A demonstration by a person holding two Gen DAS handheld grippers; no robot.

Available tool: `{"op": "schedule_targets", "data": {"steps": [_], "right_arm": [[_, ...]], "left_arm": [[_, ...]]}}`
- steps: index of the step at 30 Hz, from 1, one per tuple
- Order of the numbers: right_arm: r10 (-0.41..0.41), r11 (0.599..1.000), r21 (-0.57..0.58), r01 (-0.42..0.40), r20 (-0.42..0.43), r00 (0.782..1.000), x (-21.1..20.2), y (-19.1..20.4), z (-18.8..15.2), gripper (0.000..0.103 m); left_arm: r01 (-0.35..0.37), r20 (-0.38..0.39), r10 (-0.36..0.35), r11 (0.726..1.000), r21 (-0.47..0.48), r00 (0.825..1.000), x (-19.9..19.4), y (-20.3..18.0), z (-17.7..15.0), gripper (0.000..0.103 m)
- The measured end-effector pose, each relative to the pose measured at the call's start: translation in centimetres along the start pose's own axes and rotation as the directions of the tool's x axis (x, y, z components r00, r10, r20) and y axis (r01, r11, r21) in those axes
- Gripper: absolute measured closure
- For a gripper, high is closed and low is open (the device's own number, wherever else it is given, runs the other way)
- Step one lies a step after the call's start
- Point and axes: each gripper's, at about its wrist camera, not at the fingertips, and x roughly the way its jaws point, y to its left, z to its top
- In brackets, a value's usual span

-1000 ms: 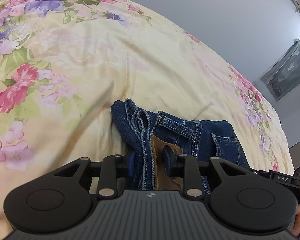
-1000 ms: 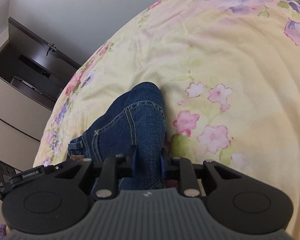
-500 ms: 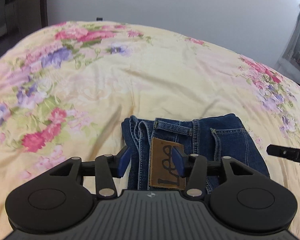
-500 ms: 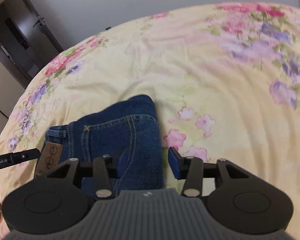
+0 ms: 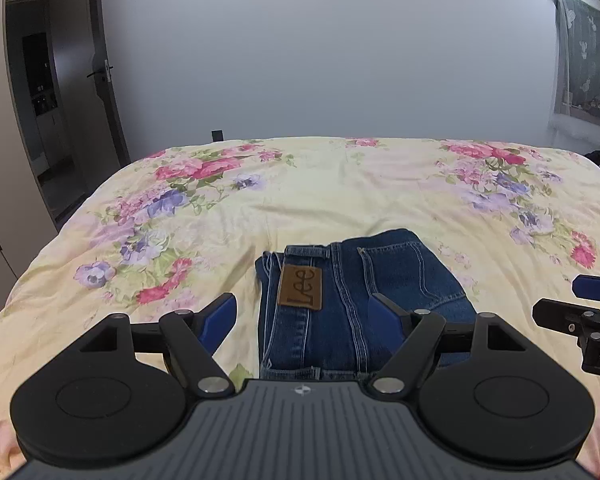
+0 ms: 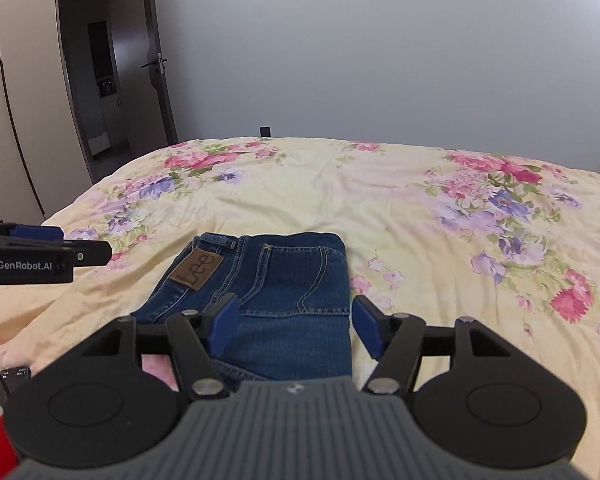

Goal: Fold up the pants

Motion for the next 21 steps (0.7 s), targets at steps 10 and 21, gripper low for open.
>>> {"op": "schedule_targets", "data": {"steps": [10, 21], "right_arm": [[-0.023, 1.000, -0.001, 0.023, -0.031, 0.999, -3.4, 3.8, -6.0, 0.043], [-0.026, 1.000, -0.008, 0.026, -0.028, 0.999, -4.3, 4.3, -7.2, 0.038]], "left_arm": [[-0.031, -0.085, 0.027, 0.998, -0.049, 0.996, -2.4, -0.8, -4.4, 0.015], [-0.027, -0.087, 0.023, 0.999, -0.038, 0.996, -3.7, -1.3, -5.6, 0.015]]}}
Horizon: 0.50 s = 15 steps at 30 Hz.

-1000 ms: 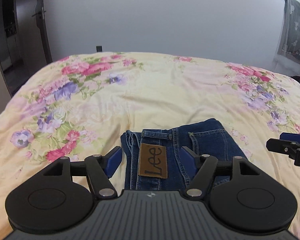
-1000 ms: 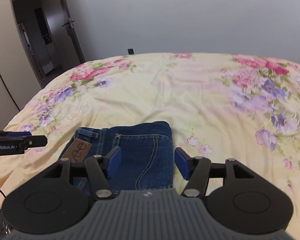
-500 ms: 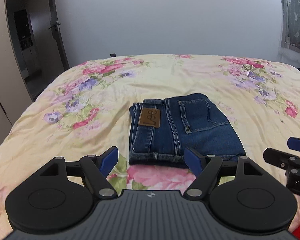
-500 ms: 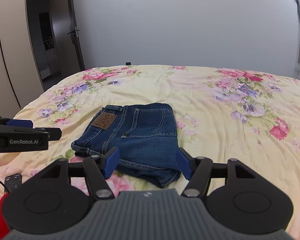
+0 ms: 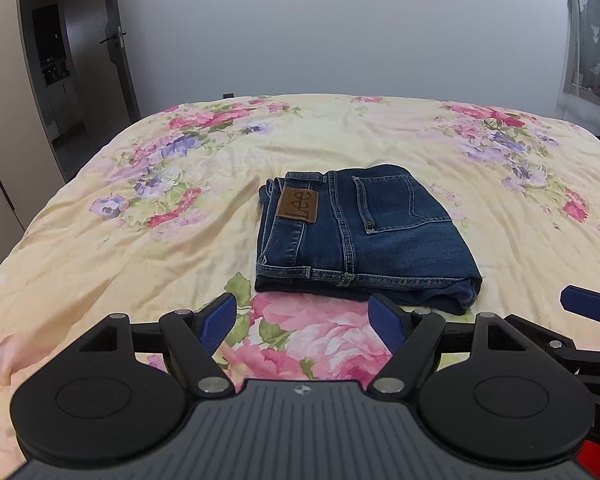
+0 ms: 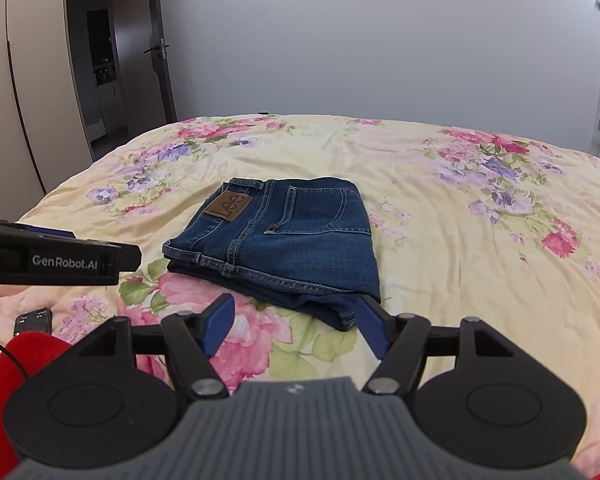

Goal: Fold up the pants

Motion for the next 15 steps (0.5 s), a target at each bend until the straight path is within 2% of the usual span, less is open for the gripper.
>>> {"op": "schedule_targets", "data": {"steps": [15], "right_arm": [[-0.003, 1.000, -0.005, 0.003, 0.020, 1.000, -1.11, 0.14, 0.12, 0.035]], "left_arm": [[0.010, 0.006, -0.010, 1.000, -0.004, 1.000, -0.66, -0.26, -0.06, 0.015]]}}
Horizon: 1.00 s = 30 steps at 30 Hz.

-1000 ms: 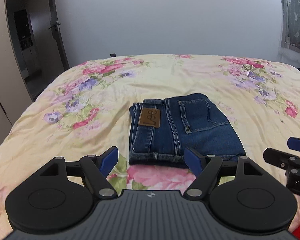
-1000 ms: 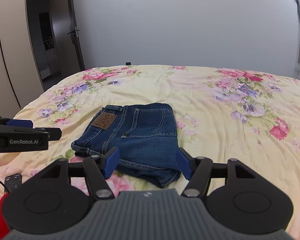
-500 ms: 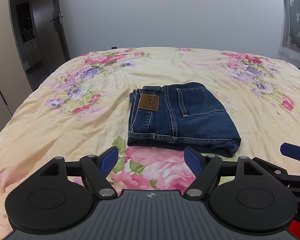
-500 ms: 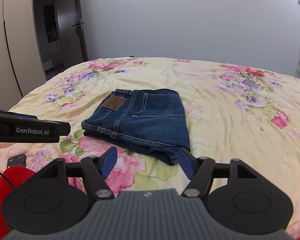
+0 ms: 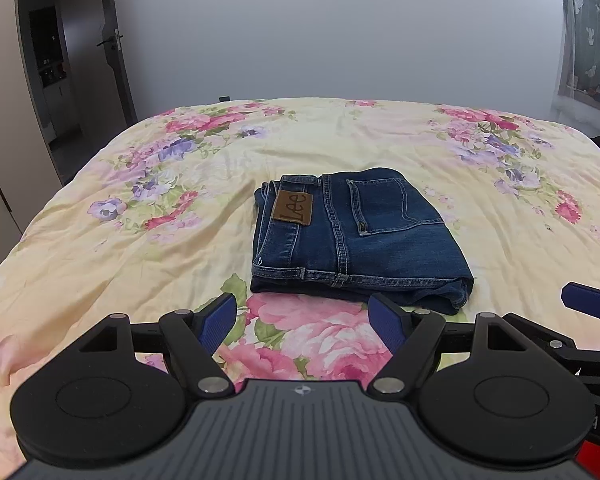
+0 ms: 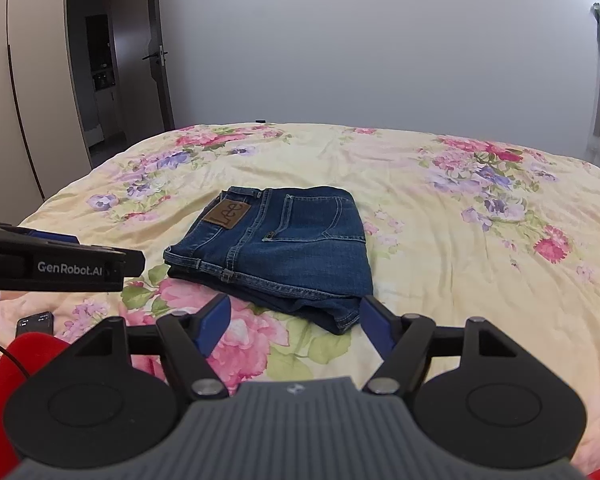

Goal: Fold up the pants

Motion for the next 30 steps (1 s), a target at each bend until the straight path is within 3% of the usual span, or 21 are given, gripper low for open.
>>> {"op": "schedule_targets", "data": {"steps": [30], "right_arm": [[-0.002, 1.000, -0.007, 0.002, 0.001, 1.000, -0.17, 0.15, -0.06, 0.034]], "left_arm": [[-0.008, 0.004, 0.008, 1.000, 0.008, 1.000, -0.42, 0.12, 0.32, 0.015]]}}
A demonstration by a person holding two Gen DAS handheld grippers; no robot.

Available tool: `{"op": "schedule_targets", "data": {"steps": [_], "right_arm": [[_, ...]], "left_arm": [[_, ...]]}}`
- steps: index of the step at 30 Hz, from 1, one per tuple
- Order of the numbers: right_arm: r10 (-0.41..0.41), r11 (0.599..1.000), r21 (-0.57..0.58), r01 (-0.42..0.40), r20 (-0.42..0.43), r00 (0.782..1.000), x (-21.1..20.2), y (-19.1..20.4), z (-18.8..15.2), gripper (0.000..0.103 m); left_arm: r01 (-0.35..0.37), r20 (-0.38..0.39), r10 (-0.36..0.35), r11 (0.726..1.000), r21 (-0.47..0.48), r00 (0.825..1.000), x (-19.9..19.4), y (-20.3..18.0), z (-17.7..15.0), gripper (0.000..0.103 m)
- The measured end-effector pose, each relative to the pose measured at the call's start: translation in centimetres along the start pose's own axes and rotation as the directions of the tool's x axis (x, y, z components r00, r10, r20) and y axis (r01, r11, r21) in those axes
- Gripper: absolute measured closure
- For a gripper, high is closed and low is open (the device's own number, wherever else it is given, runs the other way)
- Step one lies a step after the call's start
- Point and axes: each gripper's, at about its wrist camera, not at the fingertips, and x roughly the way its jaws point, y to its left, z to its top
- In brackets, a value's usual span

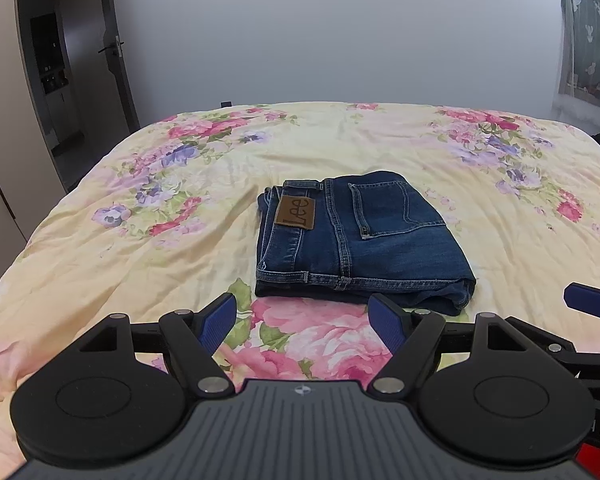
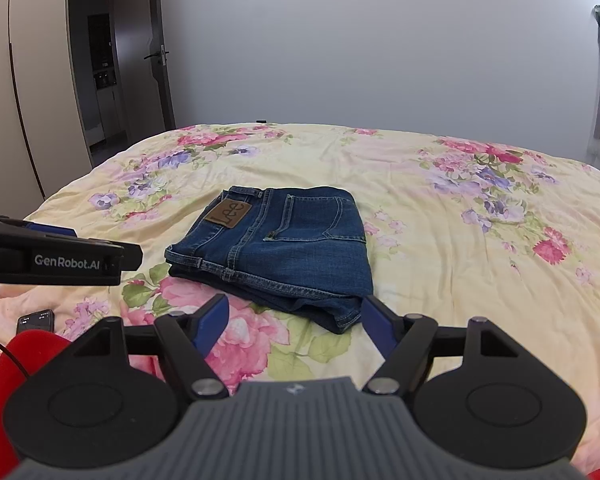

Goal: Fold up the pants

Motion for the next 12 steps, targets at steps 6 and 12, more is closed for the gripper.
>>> {"op": "schedule_targets", "data": {"steps": [6, 12], "right_arm": [[-0.001, 1.000, -0.001, 0.001, 0.003, 1.000, -0.07, 0.07, -0.06, 0.033], [-0.004, 1.000, -0.001, 0.004, 0.000, 1.000, -0.11, 0.11, -0.11, 0.033]], "left_arm": [[-0.014, 0.005, 0.014, 1.000, 0.012, 1.000, -0.02, 0.06, 0.02, 0.017], [-0.021, 0.021, 0.020, 1.000, 0.023, 1.000, -0.06, 0.20, -0.30, 0.018]]}}
